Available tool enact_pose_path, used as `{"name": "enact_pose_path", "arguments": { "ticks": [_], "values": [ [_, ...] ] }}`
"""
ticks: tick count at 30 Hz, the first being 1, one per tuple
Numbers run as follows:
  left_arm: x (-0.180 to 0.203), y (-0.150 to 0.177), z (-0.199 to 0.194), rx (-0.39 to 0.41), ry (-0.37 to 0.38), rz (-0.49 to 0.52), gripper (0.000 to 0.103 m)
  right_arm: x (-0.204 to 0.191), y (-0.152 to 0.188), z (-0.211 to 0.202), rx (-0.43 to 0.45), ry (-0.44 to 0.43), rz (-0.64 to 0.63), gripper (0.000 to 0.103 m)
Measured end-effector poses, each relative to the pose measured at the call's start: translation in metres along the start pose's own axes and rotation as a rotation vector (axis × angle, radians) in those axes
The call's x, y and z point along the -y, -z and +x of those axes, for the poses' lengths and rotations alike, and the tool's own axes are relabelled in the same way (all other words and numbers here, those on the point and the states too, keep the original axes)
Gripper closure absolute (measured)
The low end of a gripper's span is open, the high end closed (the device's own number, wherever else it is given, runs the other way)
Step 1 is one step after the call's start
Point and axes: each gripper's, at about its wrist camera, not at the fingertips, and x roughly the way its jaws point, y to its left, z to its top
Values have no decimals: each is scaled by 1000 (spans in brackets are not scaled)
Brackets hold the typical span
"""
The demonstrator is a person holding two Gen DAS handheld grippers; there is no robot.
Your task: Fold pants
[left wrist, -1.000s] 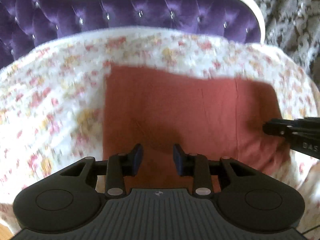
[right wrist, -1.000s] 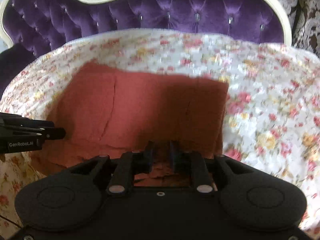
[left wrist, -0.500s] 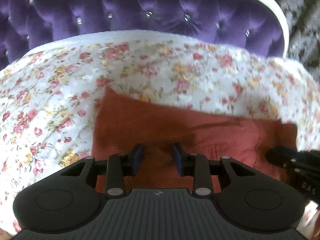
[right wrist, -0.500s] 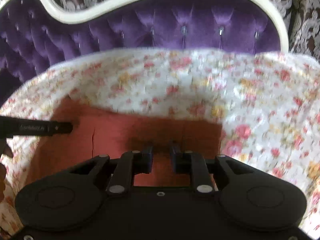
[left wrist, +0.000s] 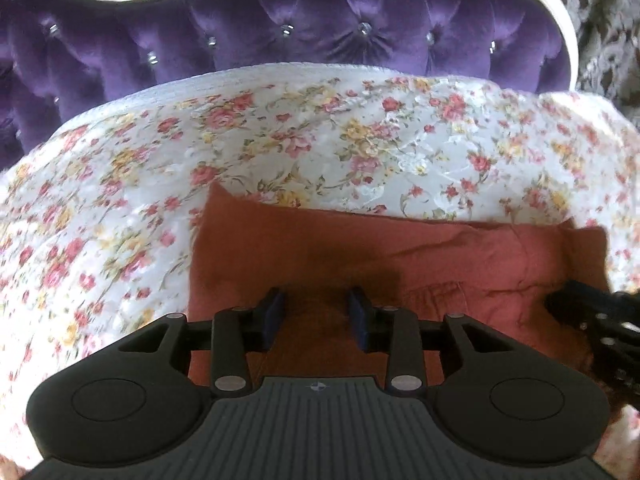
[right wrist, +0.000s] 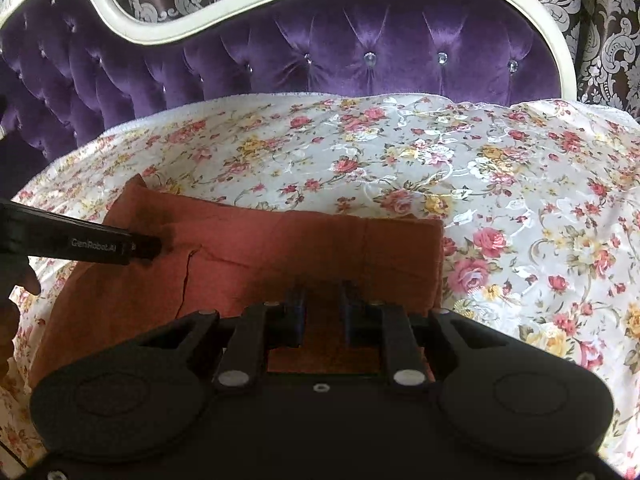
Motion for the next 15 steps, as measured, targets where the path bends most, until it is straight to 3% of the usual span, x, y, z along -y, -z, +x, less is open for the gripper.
{"name": "enact_pose_path", "arguments": {
  "ticks": [3,5,7,10,15],
  "values": [
    [-10,8,-25,45,11,-10,66,7,3,-4,23,-35,18,76],
    [-17,14,-37,64,-11,-5,66,10,3,-7,22,-57,24,70],
    [-28,20,-46,71,-34,-11,66,13,1,-13,11,-81,35,49],
    [-41,29,-52,66,-54,-31,66,14,1,-23,-3,-114,49,38],
    [-60,52,-55,35,-36,-60,66,15,5,-45,24,-33,35,37]
  ]
}}
